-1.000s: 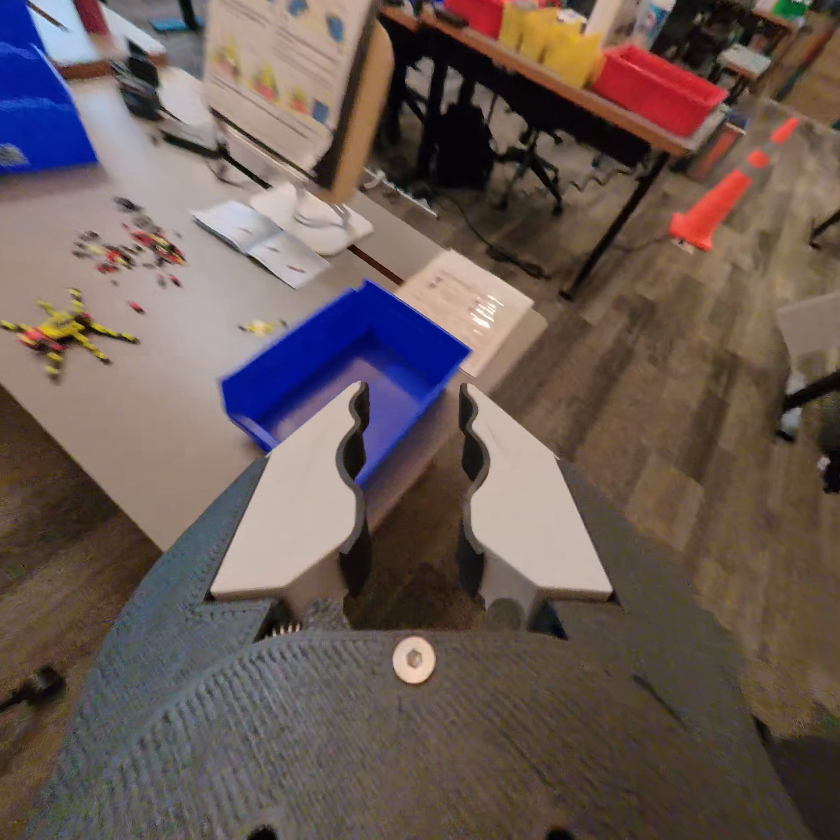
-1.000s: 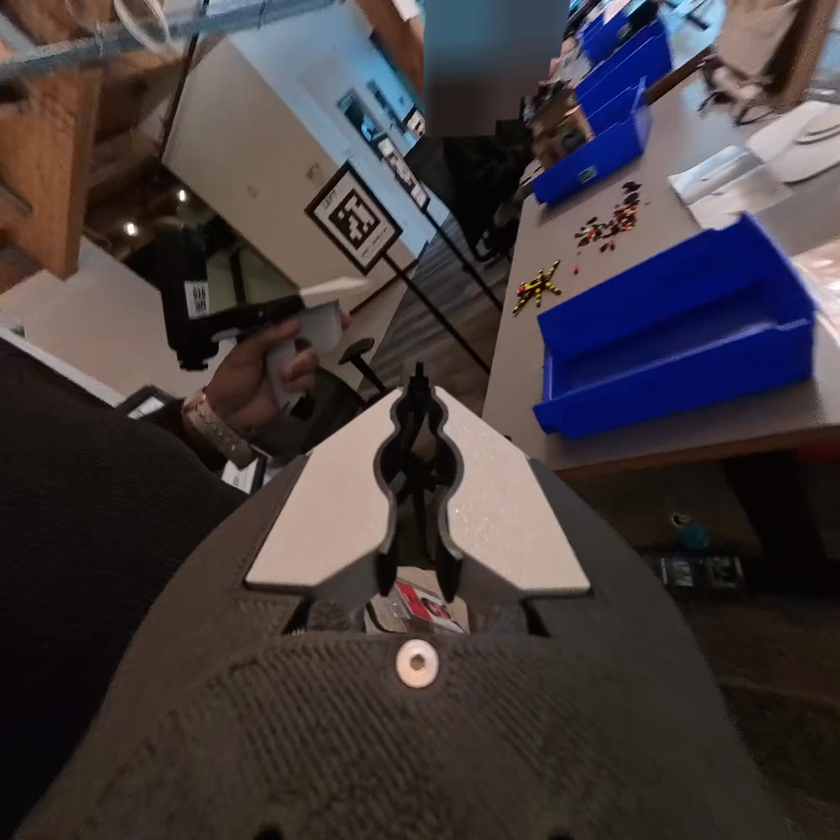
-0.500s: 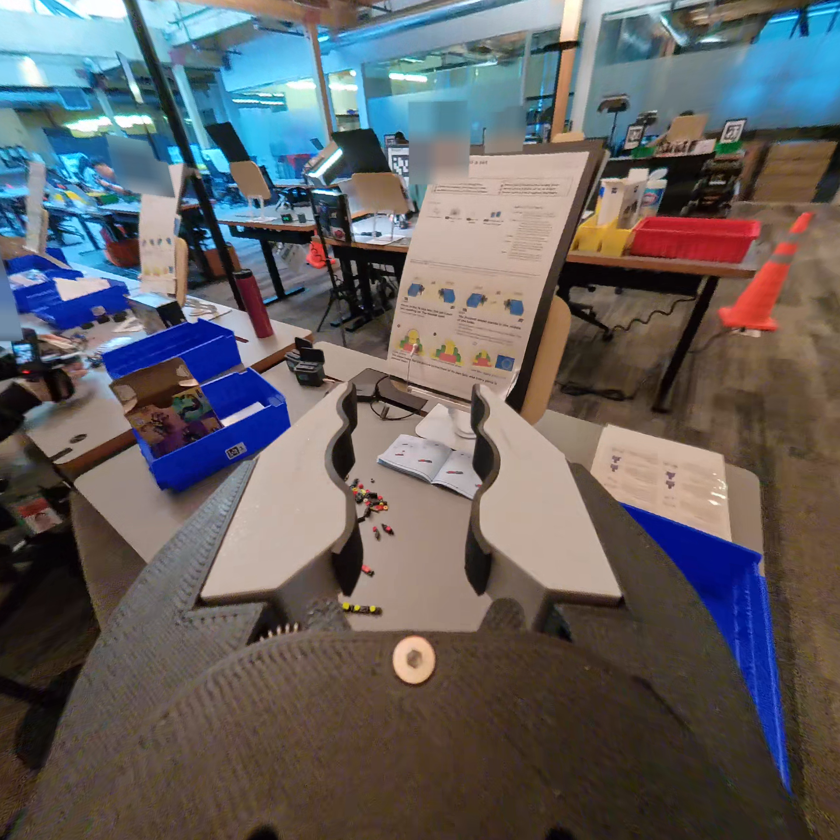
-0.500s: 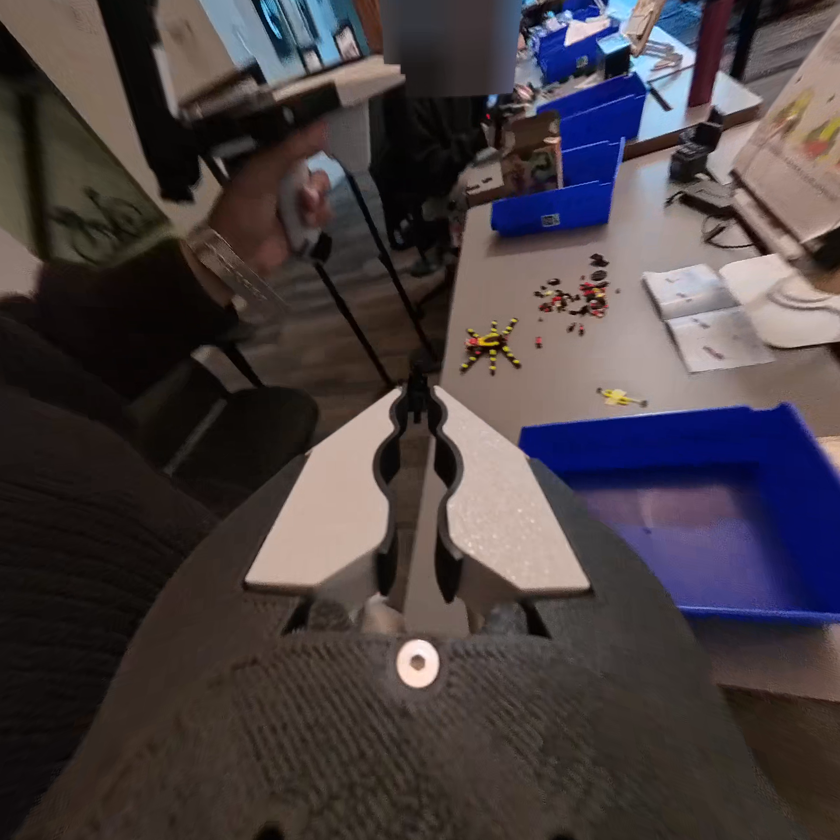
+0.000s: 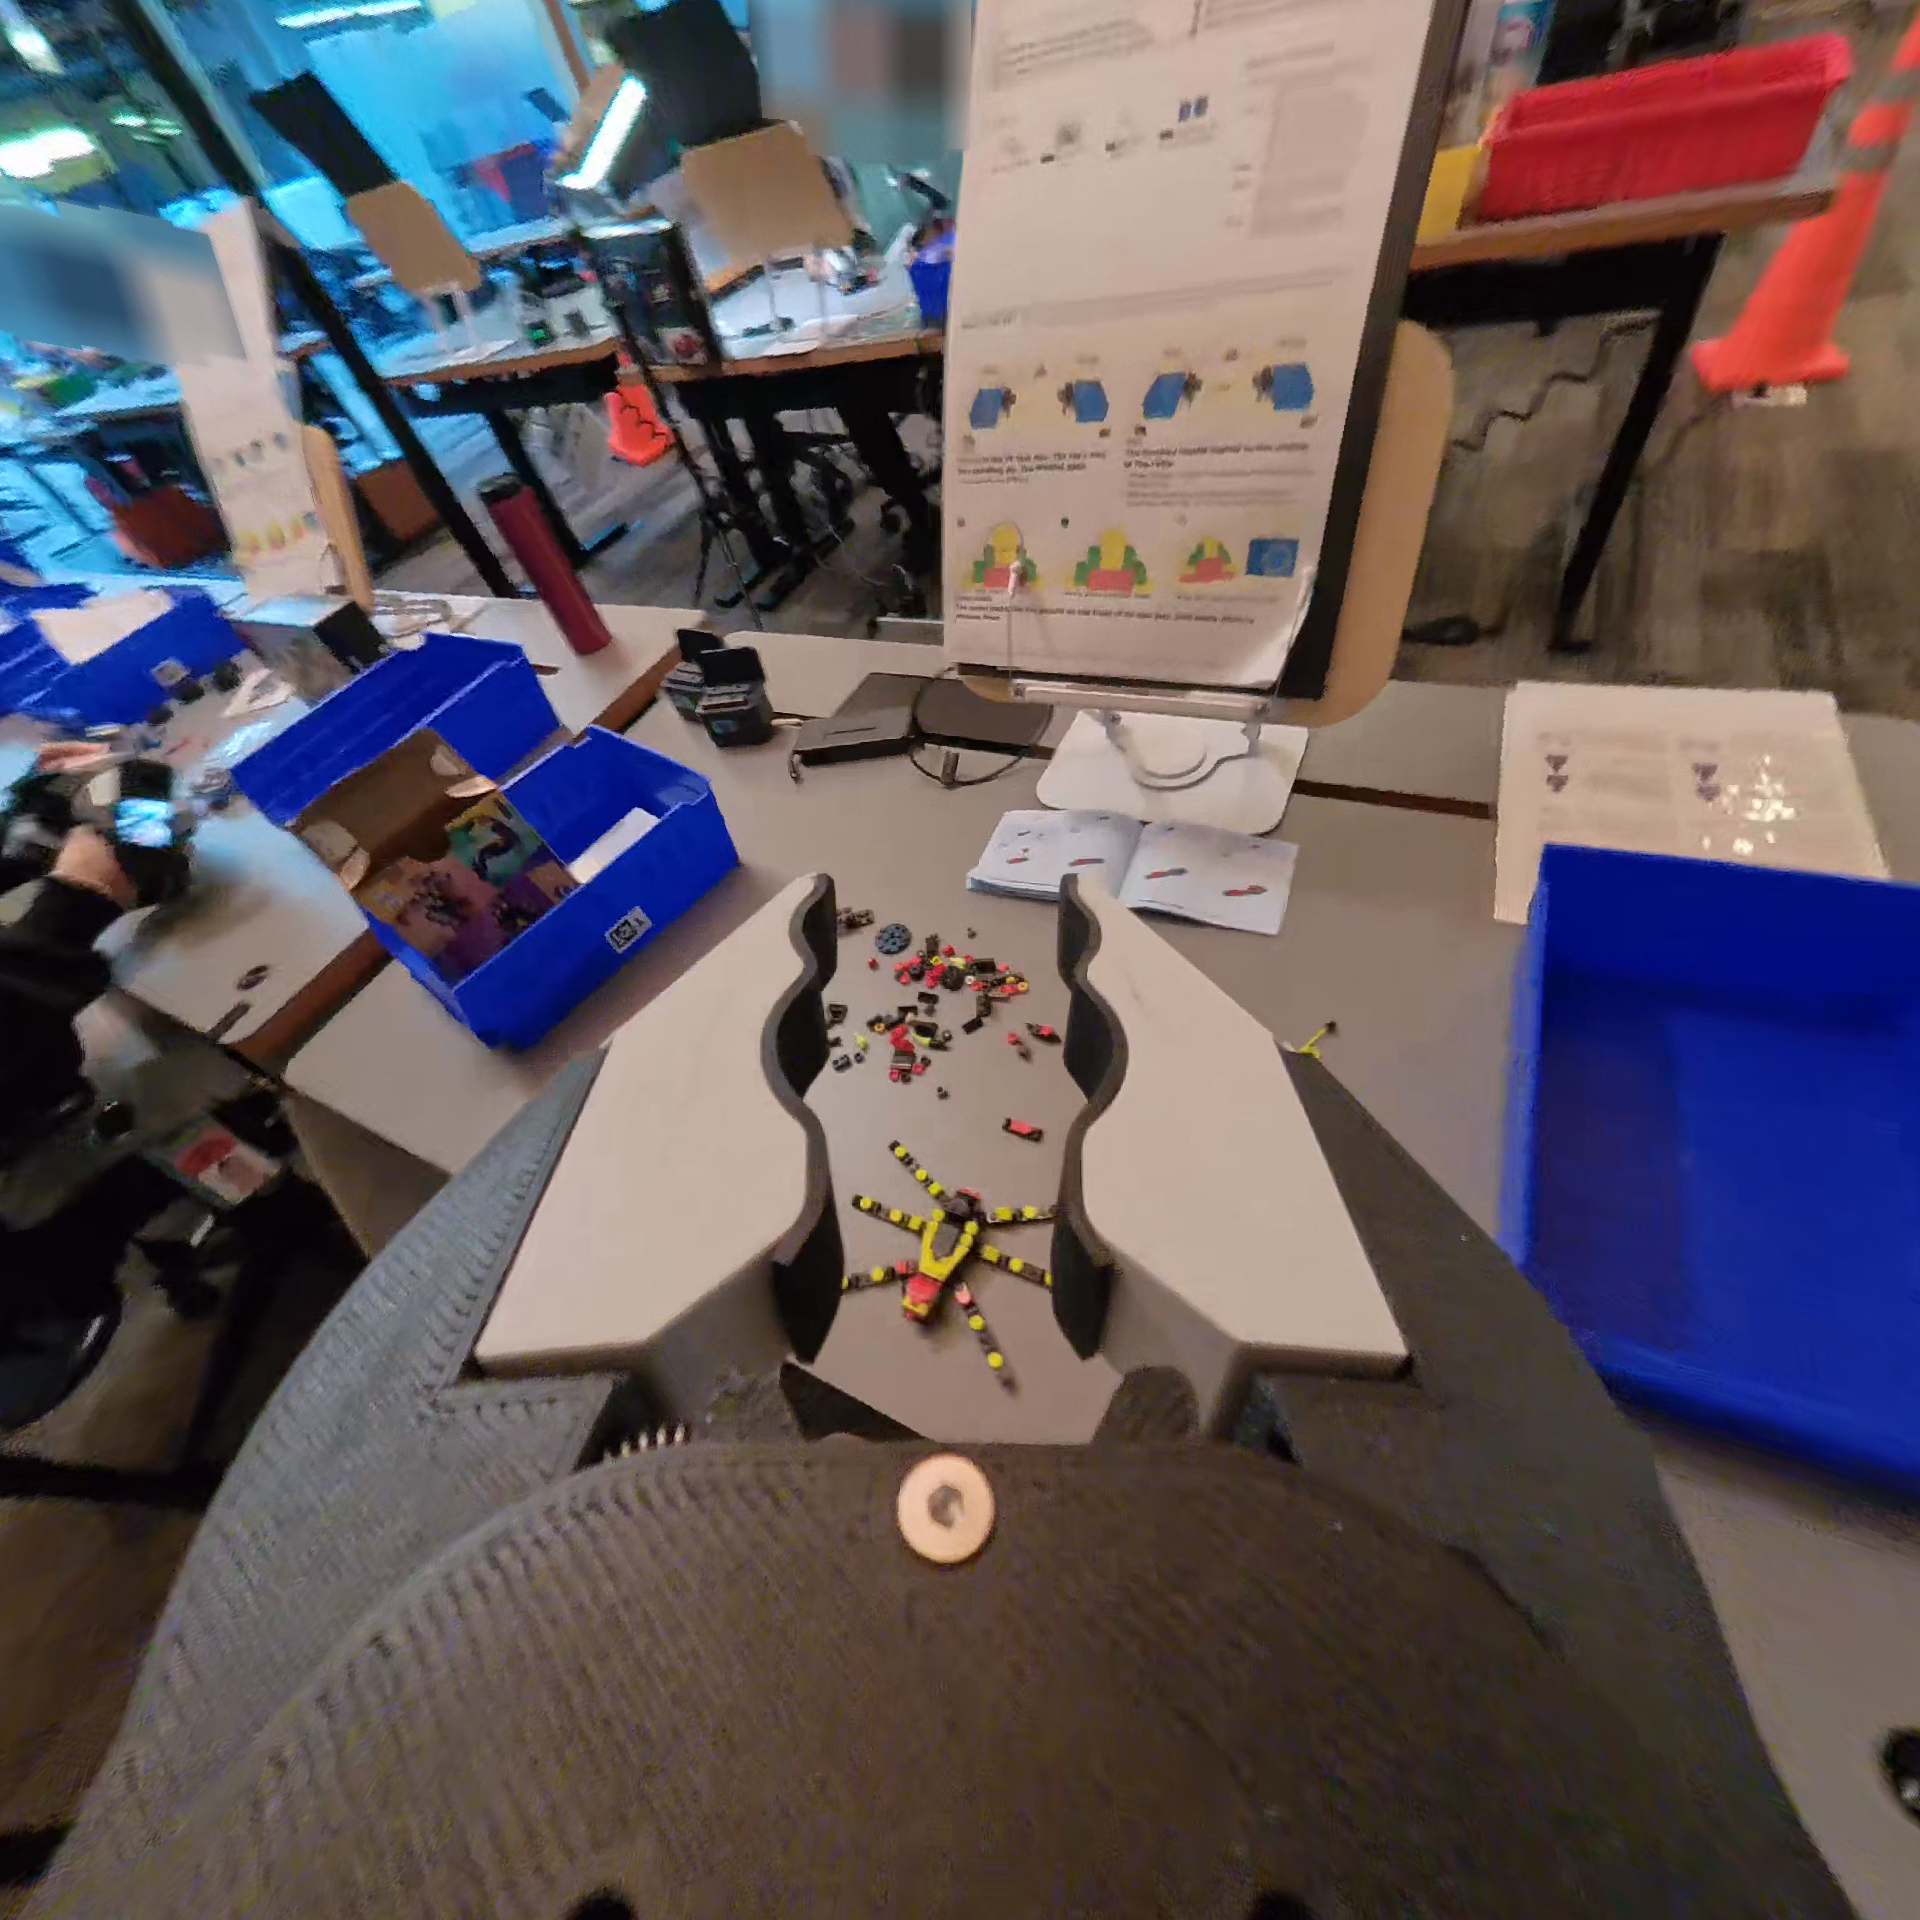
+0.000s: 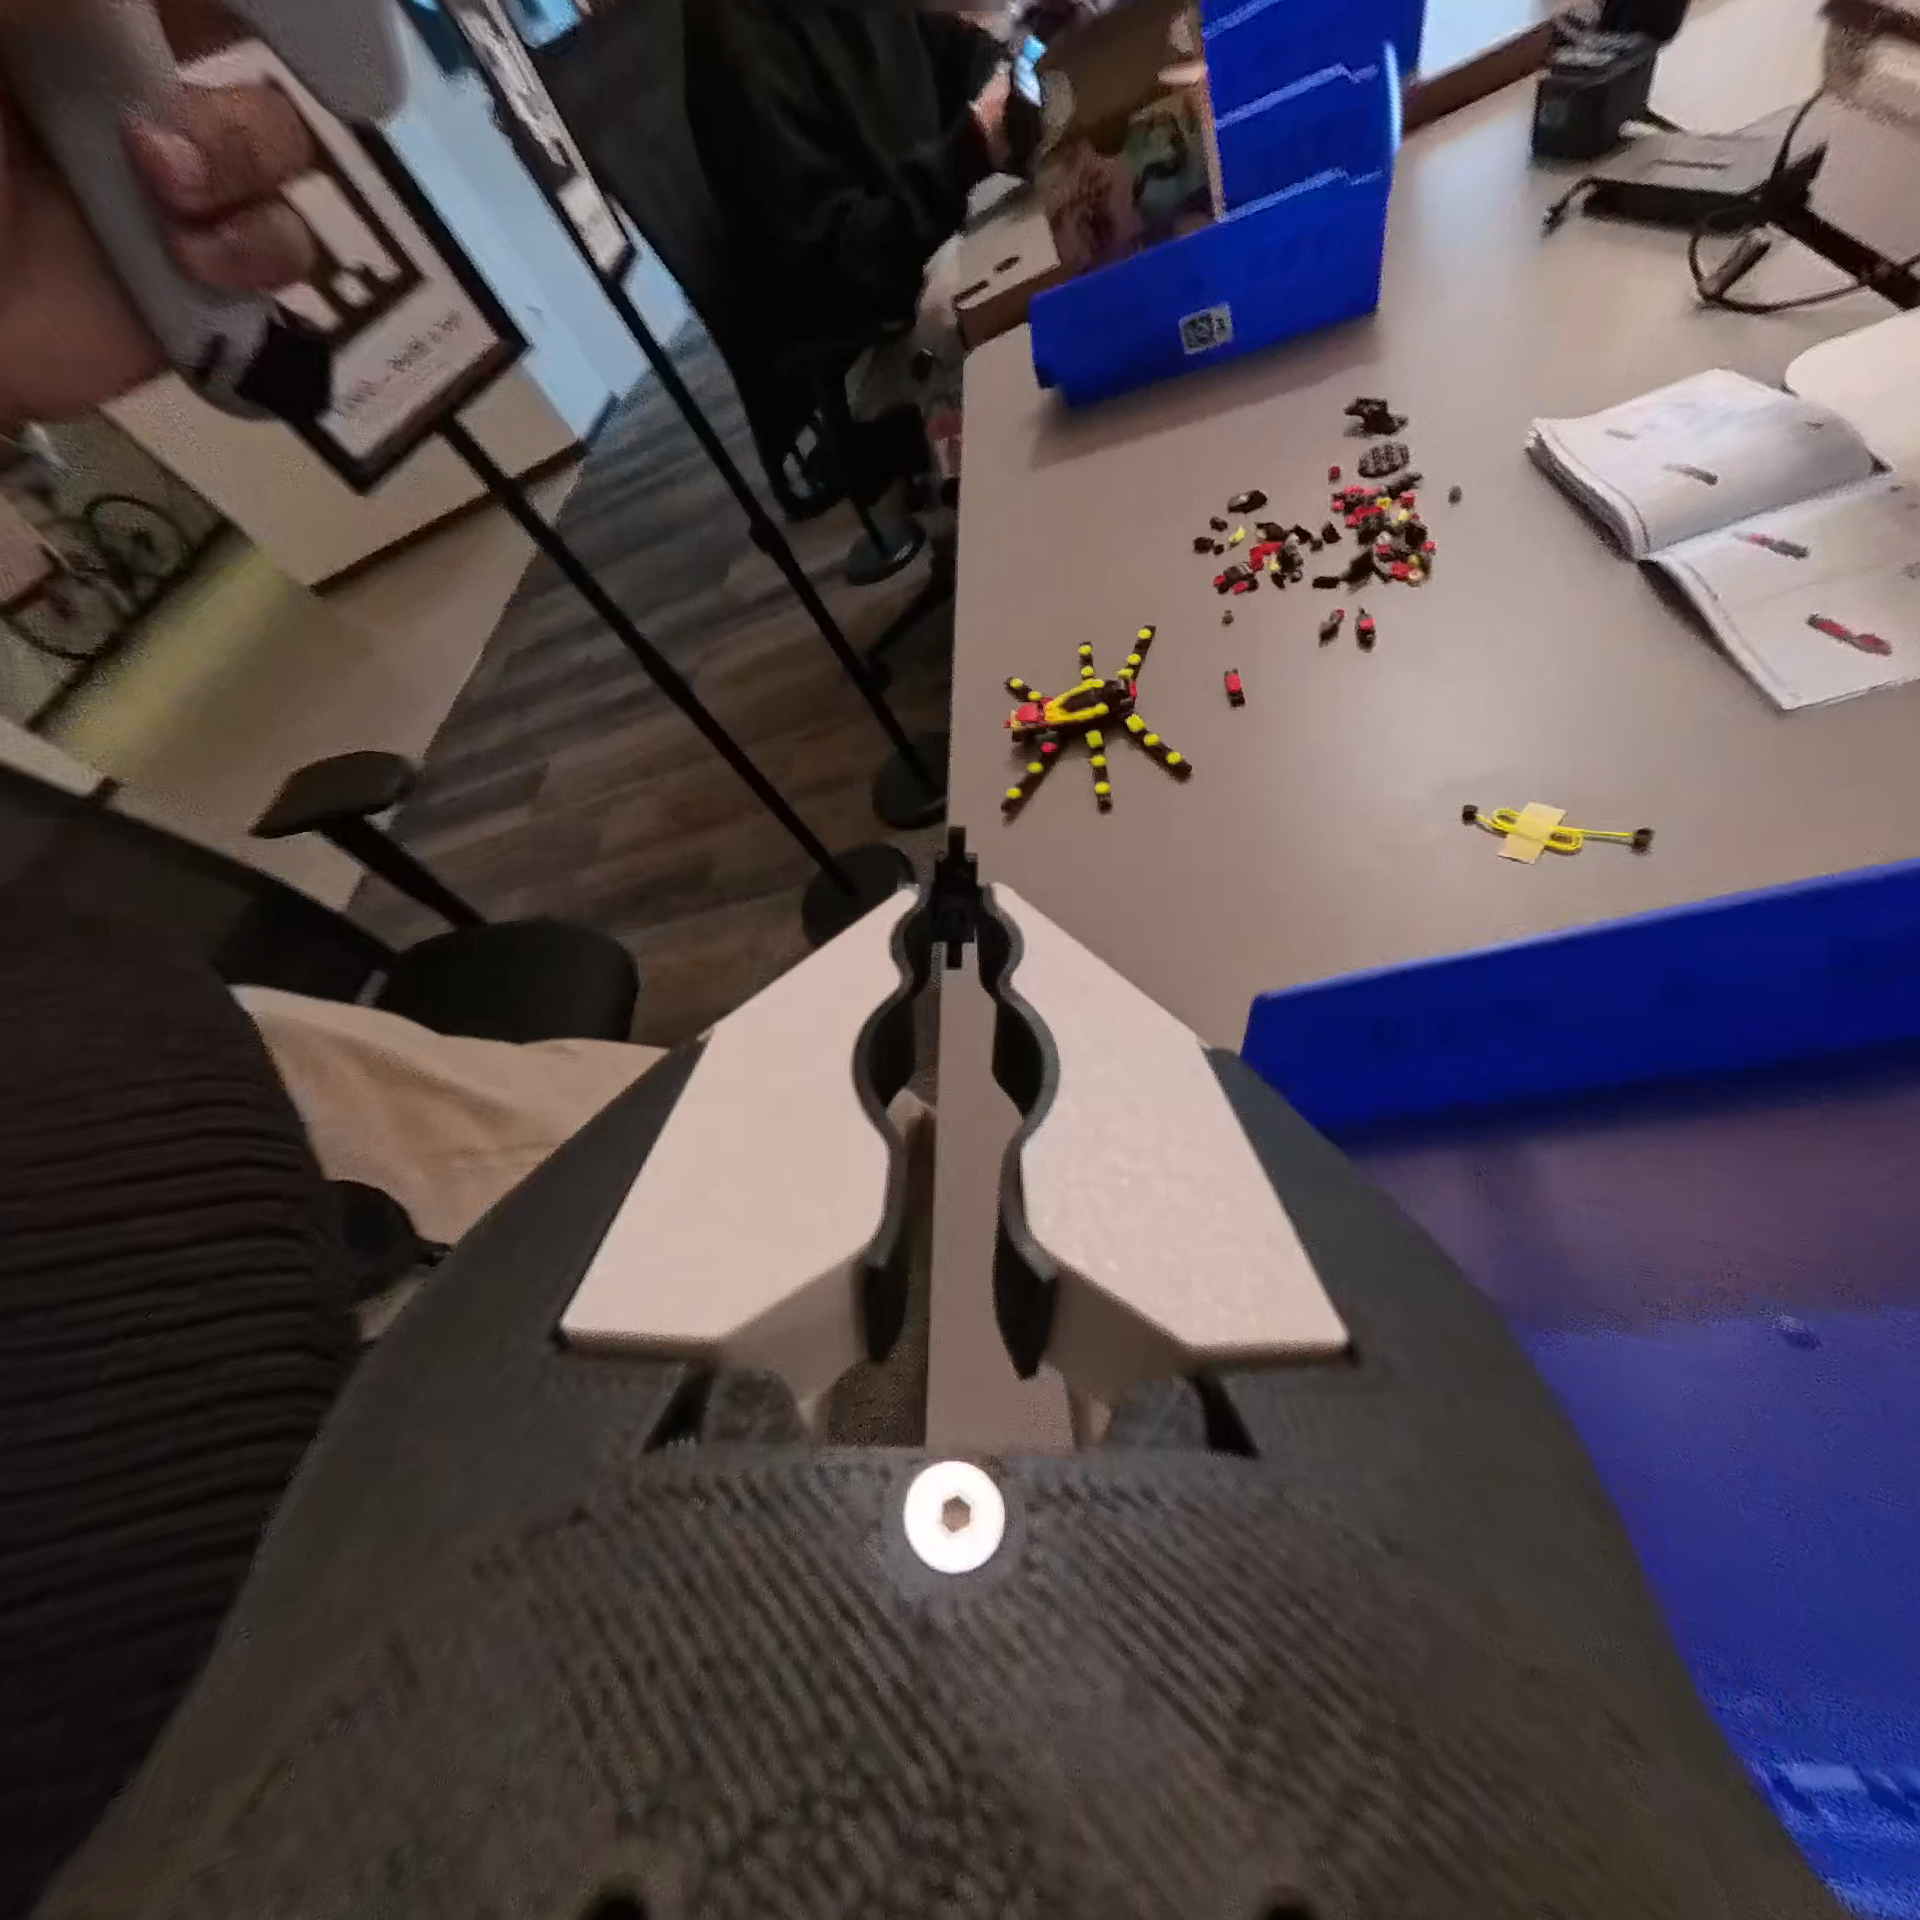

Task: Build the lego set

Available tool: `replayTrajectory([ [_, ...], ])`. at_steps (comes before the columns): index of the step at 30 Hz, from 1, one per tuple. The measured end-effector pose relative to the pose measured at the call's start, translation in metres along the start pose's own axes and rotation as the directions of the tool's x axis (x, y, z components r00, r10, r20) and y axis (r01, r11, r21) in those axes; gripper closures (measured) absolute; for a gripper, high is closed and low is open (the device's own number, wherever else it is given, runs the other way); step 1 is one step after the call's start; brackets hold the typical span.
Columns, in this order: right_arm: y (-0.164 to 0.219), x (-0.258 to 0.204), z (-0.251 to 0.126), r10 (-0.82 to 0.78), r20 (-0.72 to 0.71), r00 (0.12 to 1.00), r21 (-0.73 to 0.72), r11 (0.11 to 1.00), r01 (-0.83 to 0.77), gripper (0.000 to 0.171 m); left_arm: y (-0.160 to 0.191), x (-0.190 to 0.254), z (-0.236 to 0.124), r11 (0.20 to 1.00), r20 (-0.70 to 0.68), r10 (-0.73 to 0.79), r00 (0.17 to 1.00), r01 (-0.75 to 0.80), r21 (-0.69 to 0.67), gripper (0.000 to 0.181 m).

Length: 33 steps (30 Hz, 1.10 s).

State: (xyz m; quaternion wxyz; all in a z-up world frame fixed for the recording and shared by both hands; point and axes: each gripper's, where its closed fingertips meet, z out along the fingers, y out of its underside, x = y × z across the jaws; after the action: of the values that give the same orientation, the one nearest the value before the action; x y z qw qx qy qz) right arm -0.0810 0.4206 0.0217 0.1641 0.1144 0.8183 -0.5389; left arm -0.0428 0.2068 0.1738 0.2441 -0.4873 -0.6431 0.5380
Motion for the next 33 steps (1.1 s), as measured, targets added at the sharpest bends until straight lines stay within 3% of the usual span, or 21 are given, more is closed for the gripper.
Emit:
replayTrajectory([
  [4, 0.037, 0.028, 0.103, -0.012, -0.198, 0.980, -0.135, 0.991, -0.016, 0.165, 0.051, -0.034, 0.069, 0.998, -0.230, 0.039, 0.972, -0.049, -0.040, 0.134],
  [8, 0.095, 0.081, 0.202, 0.073, -0.508, 0.858, -0.228, 0.949, -0.216, 0.165, 0.137, -0.082, 0.138, 0.992, -0.455, 0.086, 0.886, -0.120, -0.047, 0.133],
  [10, 0.116, 0.100, 0.231, 0.097, -0.614, 0.783, -0.232, 0.926, -0.297, 0.165, 0.190, -0.099, 0.149, 0.963, -0.571, 0.154, 0.807, -0.251, -0.095, 0.135],
  [13, 0.131, 0.110, 0.254, 0.125, -0.678, 0.725, -0.243, 0.892, -0.381, 0.165, 0.245, -0.133, 0.143, 0.919, -0.613, 0.231, 0.756, -0.376, -0.117, 0.139],
  [20, 0.140, 0.116, 0.257, 0.118, -0.770, 0.627, -0.228, 0.867, -0.443, 0.160, 0.316, -0.168, 0.103, 0.915, -0.675, 0.074, 0.734, -0.320, -0.247, 0.144],
  [25, 0.129, 0.090, 0.238, 0.249, -0.782, 0.571, -0.059, 0.883, -0.466, 0.153, 0.308, -0.185, 0.090, 0.946, -0.642, 0.117, 0.758, -0.281, -0.159, 0.149],
  [33, 0.112, 0.013, 0.163, 0.307, -0.801, 0.514, 0.102, 0.916, -0.388, 0.156, 0.316, -0.171, 0.076, 0.946, -0.668, -0.018, 0.744, -0.204, -0.253, 0.144],
])
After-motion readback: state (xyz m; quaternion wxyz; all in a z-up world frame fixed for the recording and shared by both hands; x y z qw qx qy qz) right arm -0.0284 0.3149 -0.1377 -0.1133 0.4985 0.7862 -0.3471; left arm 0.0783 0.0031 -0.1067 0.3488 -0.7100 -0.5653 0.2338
